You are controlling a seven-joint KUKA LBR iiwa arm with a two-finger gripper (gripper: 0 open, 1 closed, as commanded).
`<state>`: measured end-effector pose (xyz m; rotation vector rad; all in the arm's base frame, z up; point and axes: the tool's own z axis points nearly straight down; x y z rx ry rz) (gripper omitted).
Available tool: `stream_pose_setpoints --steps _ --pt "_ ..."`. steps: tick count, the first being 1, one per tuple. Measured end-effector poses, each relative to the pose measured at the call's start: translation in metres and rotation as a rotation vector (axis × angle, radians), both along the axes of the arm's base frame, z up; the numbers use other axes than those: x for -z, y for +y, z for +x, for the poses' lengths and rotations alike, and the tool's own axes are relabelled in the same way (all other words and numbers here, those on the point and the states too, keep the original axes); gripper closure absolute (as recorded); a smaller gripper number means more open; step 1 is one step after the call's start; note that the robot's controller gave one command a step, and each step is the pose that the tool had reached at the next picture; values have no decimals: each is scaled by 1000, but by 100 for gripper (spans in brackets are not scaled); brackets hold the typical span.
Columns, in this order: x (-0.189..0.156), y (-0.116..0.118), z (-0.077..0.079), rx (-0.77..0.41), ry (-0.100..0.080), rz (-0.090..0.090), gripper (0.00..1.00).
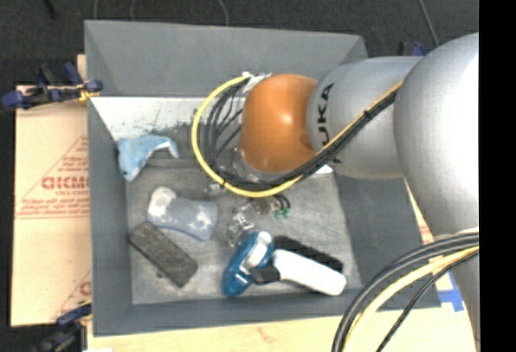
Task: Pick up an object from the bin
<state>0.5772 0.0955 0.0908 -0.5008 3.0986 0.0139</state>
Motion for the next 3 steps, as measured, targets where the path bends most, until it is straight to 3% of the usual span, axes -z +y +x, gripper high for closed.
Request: stream_pose_setpoints --steps 1,2,3 --pt "-20 -5 10 -151 -4 -11 0" --pt "11 45 14 -311 -7 -10 0" --pt "18 45 29 -426 -13 -5 100"
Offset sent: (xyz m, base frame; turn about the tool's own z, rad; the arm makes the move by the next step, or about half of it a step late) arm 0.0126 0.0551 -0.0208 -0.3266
